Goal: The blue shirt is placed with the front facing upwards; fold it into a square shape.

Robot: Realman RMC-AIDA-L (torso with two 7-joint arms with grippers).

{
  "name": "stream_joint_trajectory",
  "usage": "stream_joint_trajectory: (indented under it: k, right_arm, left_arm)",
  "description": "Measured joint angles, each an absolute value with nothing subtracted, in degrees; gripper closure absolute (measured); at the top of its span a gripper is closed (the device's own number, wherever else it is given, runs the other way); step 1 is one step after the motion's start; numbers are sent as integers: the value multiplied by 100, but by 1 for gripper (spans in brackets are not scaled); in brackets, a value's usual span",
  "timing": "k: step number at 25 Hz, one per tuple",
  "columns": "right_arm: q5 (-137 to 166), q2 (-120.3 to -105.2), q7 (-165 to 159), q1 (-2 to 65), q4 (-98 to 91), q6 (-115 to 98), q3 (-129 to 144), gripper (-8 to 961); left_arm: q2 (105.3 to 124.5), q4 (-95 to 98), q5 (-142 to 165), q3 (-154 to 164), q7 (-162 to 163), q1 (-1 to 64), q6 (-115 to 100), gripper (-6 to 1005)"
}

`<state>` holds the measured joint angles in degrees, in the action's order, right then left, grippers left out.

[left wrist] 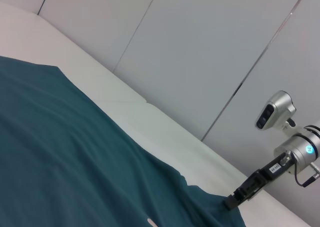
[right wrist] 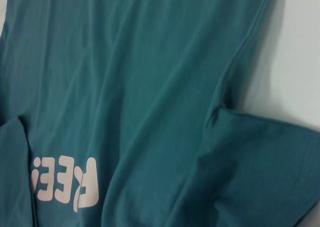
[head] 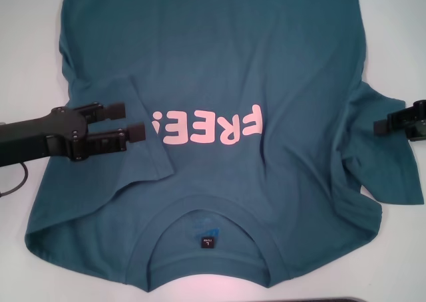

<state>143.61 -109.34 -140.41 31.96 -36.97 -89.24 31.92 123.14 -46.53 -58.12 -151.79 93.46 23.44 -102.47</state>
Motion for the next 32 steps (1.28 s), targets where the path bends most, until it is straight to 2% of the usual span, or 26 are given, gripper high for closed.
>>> stream_joint_trajectory:
  k: [3,13,22,32]
  right_arm:
    - [14362,-10923,-14054,3205,-3698,-8932,3192,384]
    - [14371,-10910,-14227,3103,-3985,-8927,3167,868]
    - [14363,-10804,-14428,3008,-4104,-9008,3090,939]
    - [14330,-10813,-14645,3055,-4470,-8854,2827,929]
  left_arm:
    - [12313,-4657,-5818,-15179,9367,2358,-10250,139]
    - [12305,-4652,-5819,-15179,9419,2365,-10274,139]
    - [12298,-4632,-5819,-15188,9422,2364,-10250,140]
    - [12303,-4634,-5818,-15211,9422,2356,-10273,139]
